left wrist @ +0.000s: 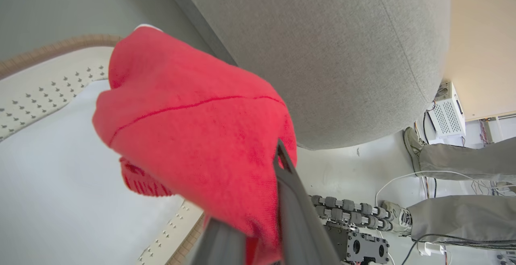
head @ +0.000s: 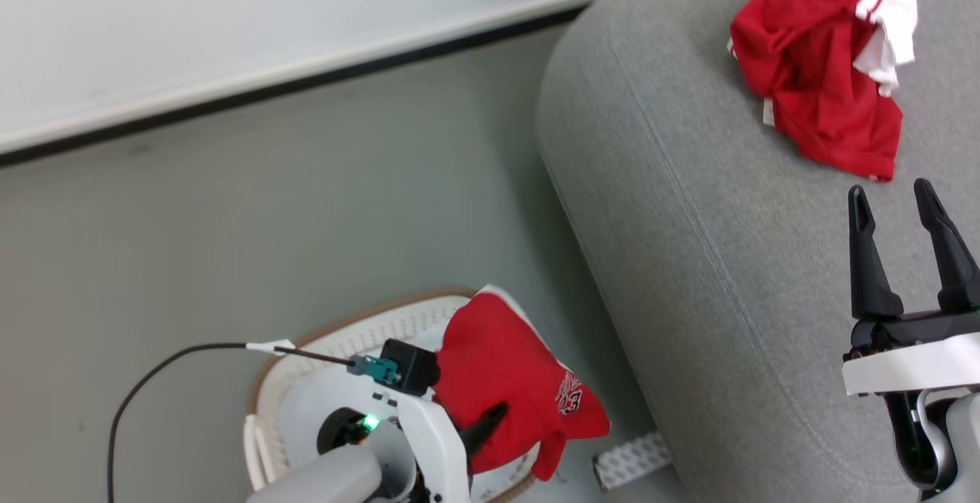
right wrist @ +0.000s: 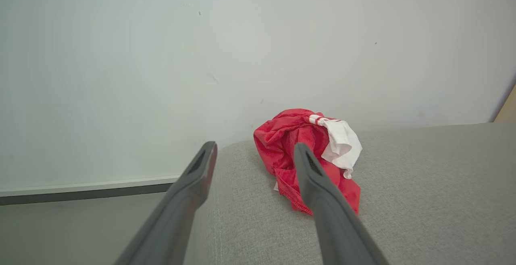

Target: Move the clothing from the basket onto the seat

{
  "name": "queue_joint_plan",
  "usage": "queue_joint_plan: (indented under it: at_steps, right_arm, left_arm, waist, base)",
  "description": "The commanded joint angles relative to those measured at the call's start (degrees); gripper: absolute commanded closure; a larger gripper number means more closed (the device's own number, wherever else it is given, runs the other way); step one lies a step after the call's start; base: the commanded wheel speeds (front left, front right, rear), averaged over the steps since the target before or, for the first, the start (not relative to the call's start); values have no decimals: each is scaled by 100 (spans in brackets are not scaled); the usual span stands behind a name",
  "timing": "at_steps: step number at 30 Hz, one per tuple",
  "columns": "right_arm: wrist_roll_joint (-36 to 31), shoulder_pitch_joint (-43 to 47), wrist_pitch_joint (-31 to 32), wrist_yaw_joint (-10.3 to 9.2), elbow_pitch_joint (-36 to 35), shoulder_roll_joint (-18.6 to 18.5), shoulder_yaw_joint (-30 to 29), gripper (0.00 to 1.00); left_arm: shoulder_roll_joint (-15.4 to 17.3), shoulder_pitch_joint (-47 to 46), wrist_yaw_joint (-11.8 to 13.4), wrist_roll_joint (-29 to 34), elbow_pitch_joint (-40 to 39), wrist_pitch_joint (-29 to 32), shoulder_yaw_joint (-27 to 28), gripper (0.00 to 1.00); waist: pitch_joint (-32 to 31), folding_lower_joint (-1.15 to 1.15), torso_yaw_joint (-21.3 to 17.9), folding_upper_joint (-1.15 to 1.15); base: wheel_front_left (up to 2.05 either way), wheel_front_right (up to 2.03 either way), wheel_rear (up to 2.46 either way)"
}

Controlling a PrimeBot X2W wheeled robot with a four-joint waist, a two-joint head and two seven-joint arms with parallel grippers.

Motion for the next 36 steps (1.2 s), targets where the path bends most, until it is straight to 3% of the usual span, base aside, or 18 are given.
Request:
queue_joint_plan:
  at_steps: [1,12,20,29,36]
  right_arm:
    - [19,106,1,-13,47,-79,40,0]
    - [174,371,1,-13,261,-185,404,0]
    - [238,551,1,-13,369,-112,641,0]
    - [311,808,1,-13,472,47,875,0]
    - [292,838,1,-13,442,157,1014,0]
  left_arm:
    - [-29,93,11,160,-51,-158,-13,100]
    - [-91,17,11,836,-242,-977,-11,100]
    - [-8,-338,21,1247,-444,-1189,172,100]
    - [224,-630,476,2036,-1262,-1206,670,100]
    - [508,-810,774,2147,-1870,-1196,915,100]
  waist:
    - [-498,1,371,0]
    - [-1300,1,886,0]
    - [-1632,1,1187,0]
    - [-1956,1,1451,0]
    - [-1997,1,1595,0]
  base:
    - [0,0,0]
    - [0,0,0]
    - [0,0,0]
    - [0,0,0]
    - [0,0,0]
